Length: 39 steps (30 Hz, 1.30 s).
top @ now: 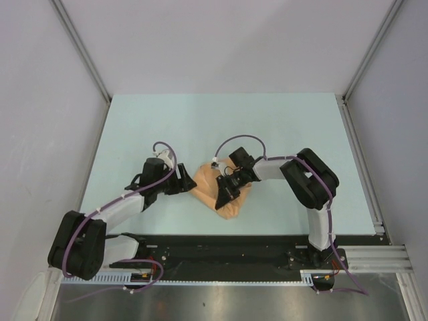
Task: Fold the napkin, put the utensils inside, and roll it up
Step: Roll the napkin with the utensil
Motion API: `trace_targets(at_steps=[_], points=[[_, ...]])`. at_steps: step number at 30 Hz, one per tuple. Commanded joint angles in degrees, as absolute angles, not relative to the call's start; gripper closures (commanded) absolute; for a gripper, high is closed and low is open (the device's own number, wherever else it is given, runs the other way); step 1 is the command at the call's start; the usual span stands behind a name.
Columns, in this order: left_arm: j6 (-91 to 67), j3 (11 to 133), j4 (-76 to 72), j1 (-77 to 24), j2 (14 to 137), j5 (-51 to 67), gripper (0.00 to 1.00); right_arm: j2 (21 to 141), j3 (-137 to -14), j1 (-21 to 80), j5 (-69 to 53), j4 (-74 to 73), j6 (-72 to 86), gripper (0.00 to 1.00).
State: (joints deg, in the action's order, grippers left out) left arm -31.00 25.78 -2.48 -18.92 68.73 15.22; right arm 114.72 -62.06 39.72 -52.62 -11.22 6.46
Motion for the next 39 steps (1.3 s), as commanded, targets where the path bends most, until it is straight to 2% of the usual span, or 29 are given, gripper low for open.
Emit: trace_targets(at_steps=[1, 7, 11, 13, 19, 20, 23, 24, 26, 27, 28, 33, 35, 39], points=[[-31.38, 24.0, -5.35, -18.63, 68.64, 16.87, 0.24, 120.67, -61.17, 39.82, -55.19, -15.56, 6.77, 1.0], [-32.34, 23.73, -9.14, -18.63, 72.06, 18.89, 0.26, 122.52, -62.75, 39.2, -55.11, -16.61, 6.07, 1.0], [-33.13, 23.82, -11.07, -18.63, 75.14, 20.65, 0.32, 122.87, -63.11, 38.85, -55.11, -16.79, 6.07, 1.0], [-33.4, 23.91, -11.08, -18.63, 76.72, 20.66, 0.39, 122.87, -63.19, 38.76, -54.84, -16.79, 6.15, 1.0], [-33.66, 24.61, -10.46, -18.63, 79.71, 20.04, 0.77, 122.43, -63.81, 38.67, -54.32, -17.31, 5.71, 1.0], [-33.58, 24.61, -10.37, -18.63, 80.06, 20.04, 0.81, 122.17, -63.98, 38.67, -54.14, -17.58, 5.8, 0.99], [-32.79, 25.49, -9.58, -18.63, 81.82, 20.65, 0.96, 121.03, -64.95, 38.67, -53.53, -18.63, 5.63, 0.91], [-32.44, 25.84, -9.23, -18.63, 82.44, 20.92, 0.99, 120.59, -65.3, 38.58, -53.18, -18.98, 5.63, 0.8], [-31.47, 26.63, -8.09, -18.63, 83.14, 20.92, 1.0, 118.92, -66.26, 38.5, -52.82, -19.77, 5.71, 0.67], [-31.38, 26.8, -7.82, -18.63, 83.23, 20.74, 1.0, 118.22, -66.7, 38.58, -51.95, -20.3, 5.89, 0.56], [-31.2, 27.15, -7.13, -18.63, 83.32, 20.57, 1.0, 117.43, -67.14, 38.5, -51.42, -20.65, 5.8, 0.5], [-31.03, 28.04, -5.63, -18.63, 83.93, 19.95, 1.0, 107.16, -68.38, 37.62, -45.46, -22.41, 7.03, 0.34], [-30.85, 28.39, -5.19, -18.63, 84.2, 19.86, 1.0, 103.47, -68.12, 37.79, -41.42, -22.32, 7.56, 0.32], [-30.59, 29.09, -4.75, -18.63, 84.99, 19.69, 1.0, 89.96, -62.69, 41.29, -24.29, -20.04, 7.39, 0.29]])
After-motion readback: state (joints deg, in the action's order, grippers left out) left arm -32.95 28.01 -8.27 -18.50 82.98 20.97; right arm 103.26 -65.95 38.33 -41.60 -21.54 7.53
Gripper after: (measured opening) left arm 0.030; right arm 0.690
